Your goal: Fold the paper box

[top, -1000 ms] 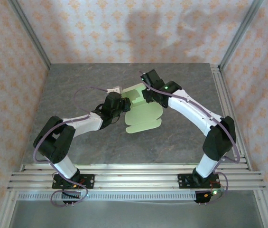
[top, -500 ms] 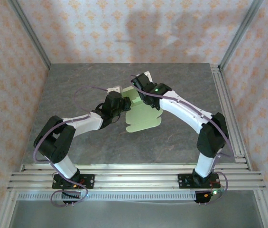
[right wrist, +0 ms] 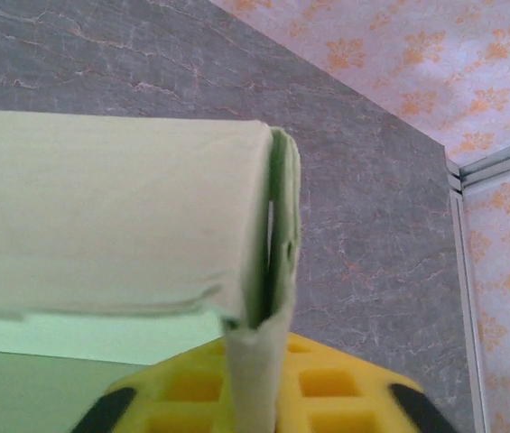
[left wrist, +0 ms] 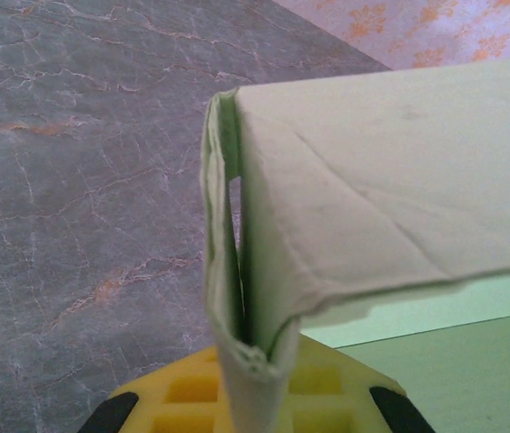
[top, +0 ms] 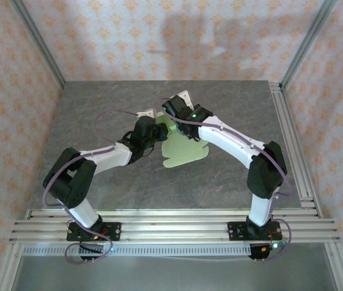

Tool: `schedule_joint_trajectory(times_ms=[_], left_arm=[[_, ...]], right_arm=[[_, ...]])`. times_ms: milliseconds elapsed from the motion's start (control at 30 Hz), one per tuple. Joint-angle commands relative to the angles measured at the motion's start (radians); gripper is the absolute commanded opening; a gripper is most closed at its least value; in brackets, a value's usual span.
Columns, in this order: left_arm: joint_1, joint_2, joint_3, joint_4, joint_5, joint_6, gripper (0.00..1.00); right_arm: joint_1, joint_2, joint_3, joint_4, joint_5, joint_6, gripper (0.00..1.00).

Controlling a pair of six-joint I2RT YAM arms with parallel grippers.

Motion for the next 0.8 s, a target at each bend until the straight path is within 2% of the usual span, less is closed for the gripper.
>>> schedule_joint_trajectory(times_ms=[0, 100, 300, 767], left_arm=[[-0.002, 0.003, 0.029, 0.033, 0.028, -0.001, 0.00], [-0.002, 0.002, 0.029, 0.030, 0.029, 0.000, 0.00], [-0.003, 0.007, 0.033, 0.033, 0.029, -0.005, 0.00], [0.001, 0.009, 0.038, 0.022, 0.022, -0.028, 0.00]], right_arm=[[0.009, 0.019, 0.023, 0.027, 0.046, -0.012, 0.20], [0.011, 0.030, 0.022, 0.038, 0.063, -0.019, 0.19], [0.029, 0.067, 0.038, 0.067, 0.149, -0.037, 0.00], [0.039, 0.102, 0.040, 0.085, 0.236, -0.024, 0.00]])
